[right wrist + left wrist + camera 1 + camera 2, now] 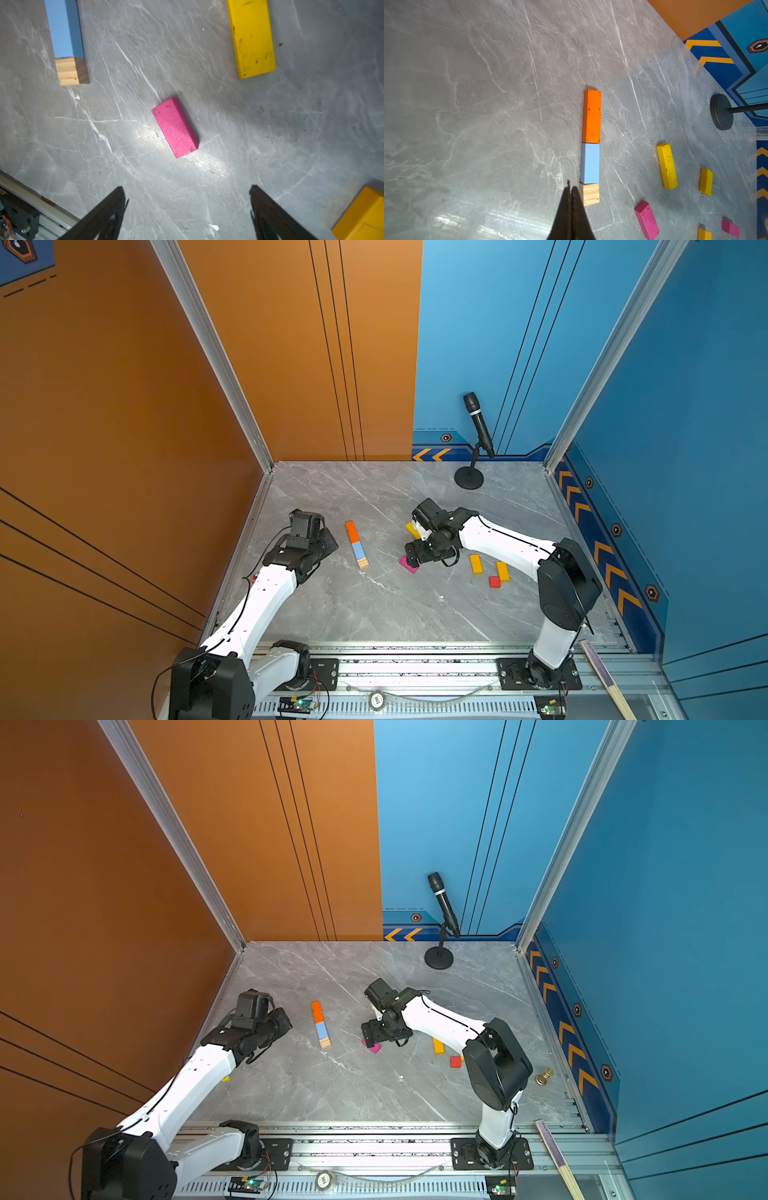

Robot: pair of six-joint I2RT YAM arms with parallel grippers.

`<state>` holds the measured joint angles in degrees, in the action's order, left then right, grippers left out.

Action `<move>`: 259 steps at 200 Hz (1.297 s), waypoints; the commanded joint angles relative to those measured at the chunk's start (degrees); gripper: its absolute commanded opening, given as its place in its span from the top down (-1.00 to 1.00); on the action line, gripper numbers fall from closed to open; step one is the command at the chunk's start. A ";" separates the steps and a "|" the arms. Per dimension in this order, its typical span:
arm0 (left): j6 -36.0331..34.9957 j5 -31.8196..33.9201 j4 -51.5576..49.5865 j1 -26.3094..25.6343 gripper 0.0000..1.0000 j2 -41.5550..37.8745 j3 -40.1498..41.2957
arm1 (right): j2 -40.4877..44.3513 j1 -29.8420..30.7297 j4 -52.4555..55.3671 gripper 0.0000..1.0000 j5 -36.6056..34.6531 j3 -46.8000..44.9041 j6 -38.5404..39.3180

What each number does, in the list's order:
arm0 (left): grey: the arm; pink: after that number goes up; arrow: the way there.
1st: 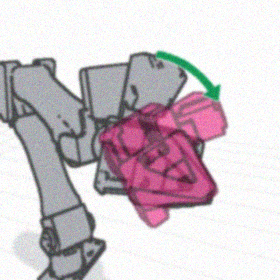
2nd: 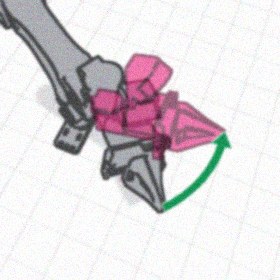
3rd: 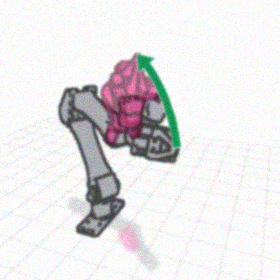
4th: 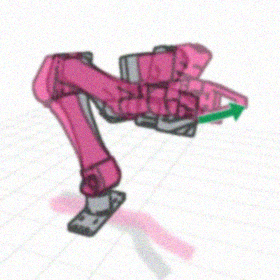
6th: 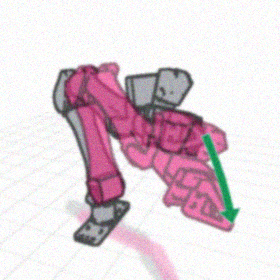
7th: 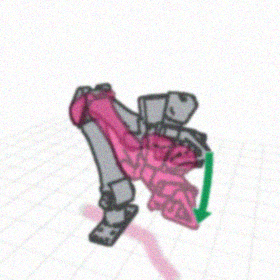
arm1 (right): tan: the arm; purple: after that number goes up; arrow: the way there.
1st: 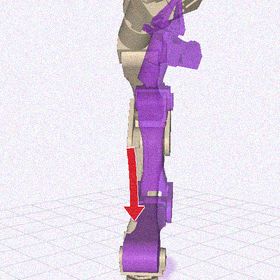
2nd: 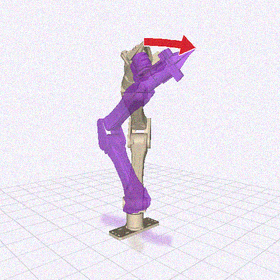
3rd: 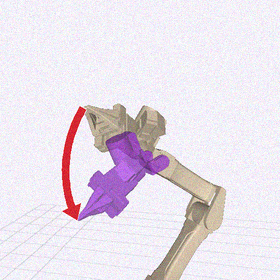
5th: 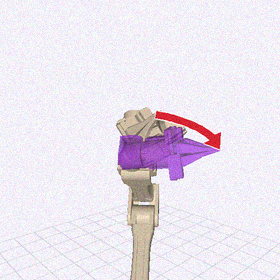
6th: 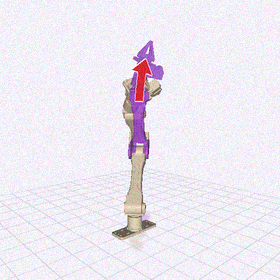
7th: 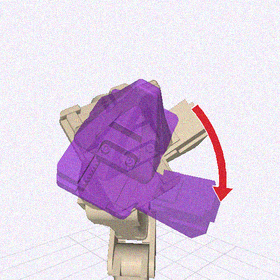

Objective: Assemble the letter v with building blocks
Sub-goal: Pick up the building block from the center of the board.

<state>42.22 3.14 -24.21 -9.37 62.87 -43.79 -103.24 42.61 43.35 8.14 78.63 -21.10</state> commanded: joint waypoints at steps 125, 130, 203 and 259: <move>-0.95 2.73 -4.53 0.31 1.00 -2.06 0.53 | -14.10 2.43 0.81 -0.86 -5.37 7.97 9.13; -0.98 2.70 -4.60 0.32 1.00 -2.11 0.54 | -14.44 2.54 0.72 -0.85 -5.37 8.26 9.10; -1.59 3.33 -4.98 0.32 1.00 -2.07 0.70 | -18.26 3.97 0.92 -0.49 -5.85 10.47 7.63; -1.96 3.52 -4.97 0.34 1.00 -1.99 1.16 | -18.58 4.37 1.58 0.20 -5.65 12.22 4.50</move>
<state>41.41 4.89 -27.81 -9.37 61.49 -43.57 -120.51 46.41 43.51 2.59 89.14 -14.52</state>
